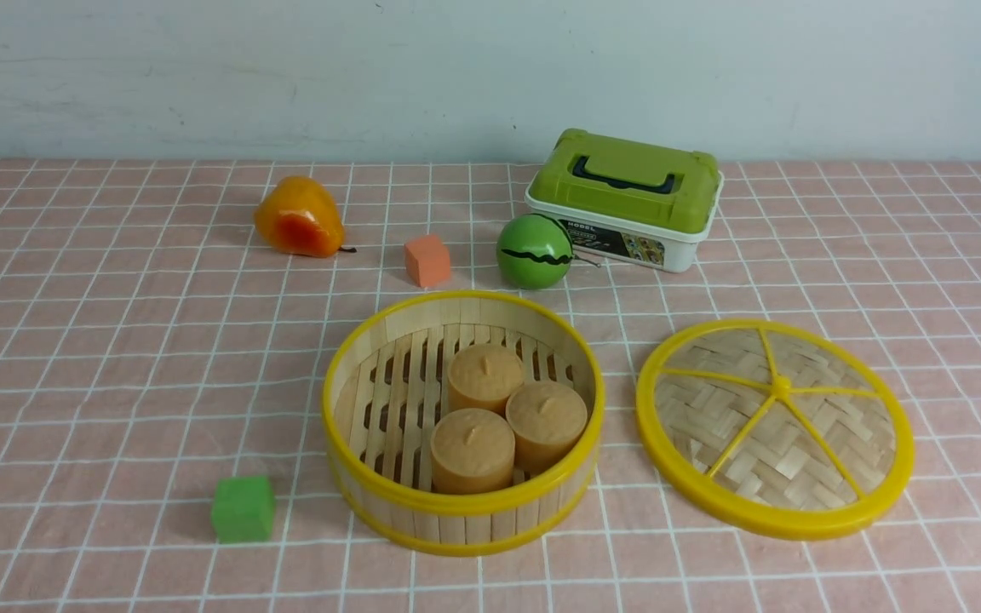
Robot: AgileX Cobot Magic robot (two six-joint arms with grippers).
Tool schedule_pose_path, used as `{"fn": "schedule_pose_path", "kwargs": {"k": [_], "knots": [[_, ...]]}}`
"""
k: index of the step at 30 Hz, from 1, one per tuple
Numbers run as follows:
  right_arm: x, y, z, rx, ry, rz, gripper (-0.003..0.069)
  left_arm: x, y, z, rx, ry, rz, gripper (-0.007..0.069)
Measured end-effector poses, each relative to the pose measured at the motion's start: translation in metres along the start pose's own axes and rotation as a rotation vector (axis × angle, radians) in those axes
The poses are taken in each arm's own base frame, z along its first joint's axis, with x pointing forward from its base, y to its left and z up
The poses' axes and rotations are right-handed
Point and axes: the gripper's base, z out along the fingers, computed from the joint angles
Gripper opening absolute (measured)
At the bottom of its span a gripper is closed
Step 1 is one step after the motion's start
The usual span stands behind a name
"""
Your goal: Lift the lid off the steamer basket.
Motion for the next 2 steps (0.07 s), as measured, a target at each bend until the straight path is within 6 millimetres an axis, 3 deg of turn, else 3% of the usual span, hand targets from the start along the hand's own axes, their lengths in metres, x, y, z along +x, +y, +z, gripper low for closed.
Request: {"fn": "schedule_pose_path", "kwargs": {"k": [2], "knots": [[0.0, 0.0, 0.0, 0.0, 0.0, 0.0, 0.0034, 0.0, 0.0, 0.0, 0.0, 0.0, 0.0, 0.0239]]}}
